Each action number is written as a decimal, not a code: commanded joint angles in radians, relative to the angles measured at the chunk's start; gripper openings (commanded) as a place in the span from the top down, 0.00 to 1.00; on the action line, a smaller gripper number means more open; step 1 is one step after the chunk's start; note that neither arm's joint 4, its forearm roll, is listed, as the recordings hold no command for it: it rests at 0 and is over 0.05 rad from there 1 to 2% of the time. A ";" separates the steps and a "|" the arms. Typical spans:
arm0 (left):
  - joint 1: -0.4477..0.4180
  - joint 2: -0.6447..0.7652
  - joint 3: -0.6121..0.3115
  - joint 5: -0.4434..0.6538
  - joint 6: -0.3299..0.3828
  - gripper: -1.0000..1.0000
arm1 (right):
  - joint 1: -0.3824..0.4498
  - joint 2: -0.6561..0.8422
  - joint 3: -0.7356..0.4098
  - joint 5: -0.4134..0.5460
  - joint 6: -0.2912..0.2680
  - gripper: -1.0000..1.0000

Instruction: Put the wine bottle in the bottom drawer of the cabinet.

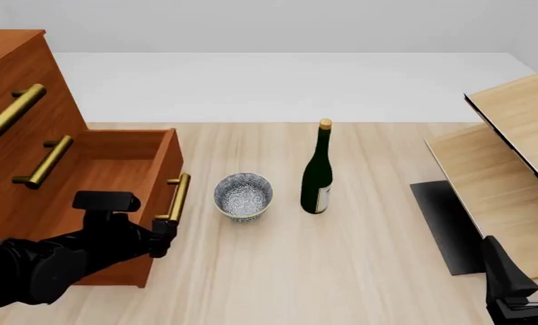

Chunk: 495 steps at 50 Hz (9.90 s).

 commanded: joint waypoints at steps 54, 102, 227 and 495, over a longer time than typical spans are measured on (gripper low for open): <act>-0.060 -0.172 -0.140 0.227 0.084 0.00 | -0.004 0.012 0.000 -0.008 0.015 0.00; -0.203 -0.204 -0.490 0.299 0.158 0.00 | 0.007 0.020 0.000 -0.015 0.013 0.00; -0.419 0.491 -1.073 0.209 0.145 0.00 | 0.013 0.029 0.000 -0.011 0.017 0.00; 0.144 -0.424 -0.682 0.749 0.177 1.00 | 0.041 0.056 0.000 -0.031 0.007 0.00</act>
